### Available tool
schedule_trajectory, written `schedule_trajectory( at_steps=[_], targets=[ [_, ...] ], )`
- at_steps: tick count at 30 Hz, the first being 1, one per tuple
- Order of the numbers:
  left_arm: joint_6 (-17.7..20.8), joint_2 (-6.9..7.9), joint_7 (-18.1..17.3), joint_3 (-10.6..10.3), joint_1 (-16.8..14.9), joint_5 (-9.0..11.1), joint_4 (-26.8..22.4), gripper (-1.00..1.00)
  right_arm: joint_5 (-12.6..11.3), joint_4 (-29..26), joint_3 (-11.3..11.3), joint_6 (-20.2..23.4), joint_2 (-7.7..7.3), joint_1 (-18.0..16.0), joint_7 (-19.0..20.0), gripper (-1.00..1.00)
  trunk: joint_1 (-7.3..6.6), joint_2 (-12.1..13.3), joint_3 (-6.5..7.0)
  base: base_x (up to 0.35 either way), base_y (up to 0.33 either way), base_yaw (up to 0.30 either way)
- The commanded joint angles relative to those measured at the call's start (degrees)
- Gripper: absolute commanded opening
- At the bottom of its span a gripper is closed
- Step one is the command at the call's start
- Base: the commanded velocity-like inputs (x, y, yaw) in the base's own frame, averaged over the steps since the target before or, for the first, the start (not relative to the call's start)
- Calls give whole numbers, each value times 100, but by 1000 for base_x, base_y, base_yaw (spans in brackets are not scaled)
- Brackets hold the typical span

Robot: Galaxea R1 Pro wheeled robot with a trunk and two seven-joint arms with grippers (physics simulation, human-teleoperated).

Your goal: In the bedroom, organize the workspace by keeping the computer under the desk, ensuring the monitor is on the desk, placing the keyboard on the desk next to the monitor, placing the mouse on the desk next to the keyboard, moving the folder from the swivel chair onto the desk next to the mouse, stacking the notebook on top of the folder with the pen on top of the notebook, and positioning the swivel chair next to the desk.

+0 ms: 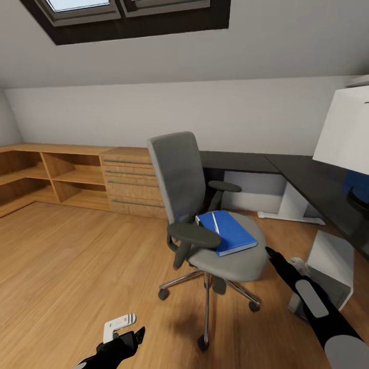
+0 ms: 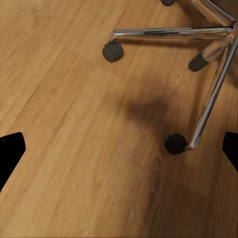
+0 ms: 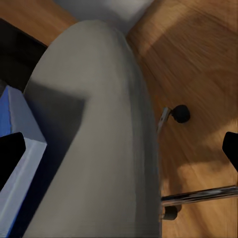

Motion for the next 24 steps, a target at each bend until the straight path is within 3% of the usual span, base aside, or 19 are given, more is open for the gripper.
schedule_trajectory(
  at_steps=[1, 13, 24],
  targets=[
    [14, -1, 50, -5, 0, 61, -9, 100, -48, 9, -15, 38, -3, -2, 14, 100, 2, -2, -5, 266, 0, 0],
    [8, -64, 53, 18, 0, 48, -59, 100, -45, 278, -26, -33, 44, 7, 7, 100, 2, -2, -5, 43, 0, 0],
    [12, -4, 50, 6, 0, 54, -61, 100, -52, 377, -25, -39, 0, 7, 31, 100, 2, -2, -5, 0, 0, 0]
  ],
)
